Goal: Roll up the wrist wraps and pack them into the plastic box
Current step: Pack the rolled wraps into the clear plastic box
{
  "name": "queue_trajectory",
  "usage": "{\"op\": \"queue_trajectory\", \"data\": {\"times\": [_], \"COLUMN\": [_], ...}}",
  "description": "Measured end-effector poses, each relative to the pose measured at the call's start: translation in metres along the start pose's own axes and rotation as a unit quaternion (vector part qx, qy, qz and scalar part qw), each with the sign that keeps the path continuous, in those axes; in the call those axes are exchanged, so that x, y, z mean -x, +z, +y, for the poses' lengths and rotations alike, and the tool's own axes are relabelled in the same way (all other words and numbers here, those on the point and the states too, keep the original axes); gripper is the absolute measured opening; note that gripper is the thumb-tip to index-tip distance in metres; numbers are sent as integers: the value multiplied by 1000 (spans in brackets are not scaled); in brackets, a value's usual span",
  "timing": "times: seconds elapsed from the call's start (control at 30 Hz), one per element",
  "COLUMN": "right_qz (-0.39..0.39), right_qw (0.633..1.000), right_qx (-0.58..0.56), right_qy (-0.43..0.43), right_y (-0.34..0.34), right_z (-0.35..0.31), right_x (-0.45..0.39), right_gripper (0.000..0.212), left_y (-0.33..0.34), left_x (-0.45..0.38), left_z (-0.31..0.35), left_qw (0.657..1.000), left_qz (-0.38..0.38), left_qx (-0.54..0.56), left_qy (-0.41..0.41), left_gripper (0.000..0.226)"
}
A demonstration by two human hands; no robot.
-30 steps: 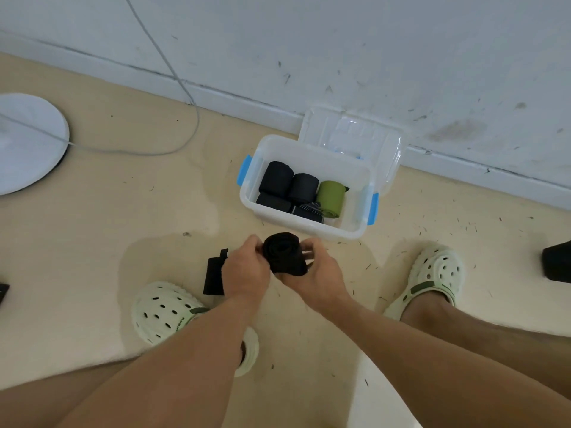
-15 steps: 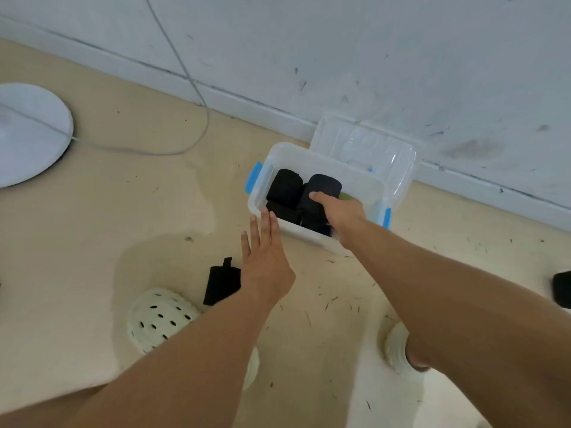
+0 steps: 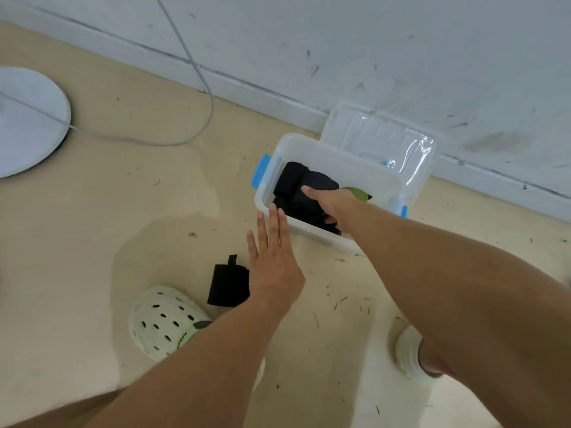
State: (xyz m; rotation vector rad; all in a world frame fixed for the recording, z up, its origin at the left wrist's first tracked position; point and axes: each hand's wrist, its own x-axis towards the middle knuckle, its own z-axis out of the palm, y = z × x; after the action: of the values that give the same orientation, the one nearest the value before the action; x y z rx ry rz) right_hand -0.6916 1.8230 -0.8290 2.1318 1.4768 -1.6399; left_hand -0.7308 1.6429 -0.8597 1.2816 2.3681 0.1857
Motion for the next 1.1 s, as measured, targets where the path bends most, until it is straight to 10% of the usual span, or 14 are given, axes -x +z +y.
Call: {"op": "queue_trajectory", "data": {"times": [0.17,0.33,0.47,0.7,0.93,1.1], "right_qz": [55,204,129,-161,-149,-170], "right_qw": [995,933,886,949,987,985], "right_qx": [61,48,101,228,57,-33], "right_qy": [-57,-293,-433,-147,-12,14], "right_y": [-11,-17,4,58,54,50], "right_z": [7,28,58,131,161,168], "right_x": [18,56,89,65,45,44], "right_gripper": [61,10,3,30,54,29], "left_y": [-5,-3,1,12,22,30], "left_x": [6,25,33,25,23,24], "left_z": [1,-7,-34,-72,-45,-31], "left_qw": [995,974,968,904,953,945], "left_qz": [18,-2,-39,-104,-151,-183], "left_qx": [98,200,165,237,151,197], "left_qy": [-5,-107,-182,-341,-215,-186], "left_gripper": [99,89,84,74,68,70]}}
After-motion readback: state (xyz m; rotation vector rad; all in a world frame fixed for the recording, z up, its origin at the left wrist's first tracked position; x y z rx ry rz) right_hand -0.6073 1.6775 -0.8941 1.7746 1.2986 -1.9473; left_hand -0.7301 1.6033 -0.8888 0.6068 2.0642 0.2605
